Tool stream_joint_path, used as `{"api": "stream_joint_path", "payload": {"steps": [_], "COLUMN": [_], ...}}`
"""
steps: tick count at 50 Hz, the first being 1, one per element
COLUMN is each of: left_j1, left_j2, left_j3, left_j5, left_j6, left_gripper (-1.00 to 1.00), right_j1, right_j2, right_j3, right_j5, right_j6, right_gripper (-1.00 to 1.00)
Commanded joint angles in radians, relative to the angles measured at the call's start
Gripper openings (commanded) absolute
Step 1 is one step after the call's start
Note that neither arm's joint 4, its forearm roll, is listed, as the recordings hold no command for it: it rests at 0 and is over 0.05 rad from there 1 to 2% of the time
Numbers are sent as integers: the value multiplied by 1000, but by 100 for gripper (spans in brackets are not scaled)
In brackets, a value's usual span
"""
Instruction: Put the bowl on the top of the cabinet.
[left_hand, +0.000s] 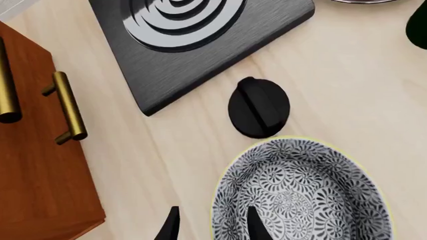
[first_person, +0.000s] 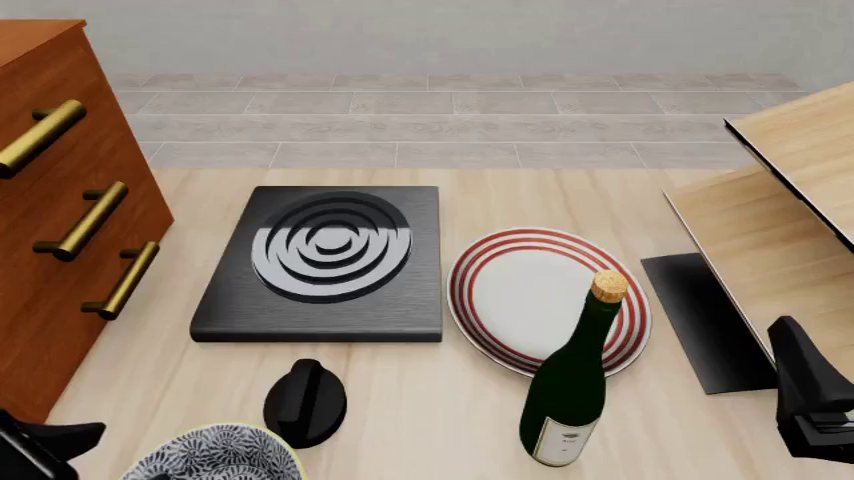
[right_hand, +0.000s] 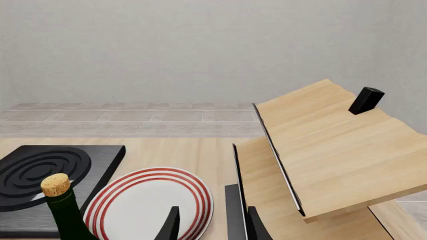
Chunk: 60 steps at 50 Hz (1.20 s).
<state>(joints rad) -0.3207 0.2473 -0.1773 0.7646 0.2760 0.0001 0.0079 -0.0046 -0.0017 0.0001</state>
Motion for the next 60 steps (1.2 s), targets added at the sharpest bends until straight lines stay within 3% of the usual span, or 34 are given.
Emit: {"api": "stream_joint_path", "payload": {"steps": [1, 60], "left_j1": [10, 24], "left_j2": [18, 101], "left_j3": [26, 138], "left_j5": [-34, -195], "left_j6": [19, 68], "left_gripper": [100, 100], "right_j1": [0, 0], "right_j2": [0, 0], "right_j3": [0, 0], "right_j5": [0, 0], "right_j6": [0, 0], "right_gripper": [100, 100]}}
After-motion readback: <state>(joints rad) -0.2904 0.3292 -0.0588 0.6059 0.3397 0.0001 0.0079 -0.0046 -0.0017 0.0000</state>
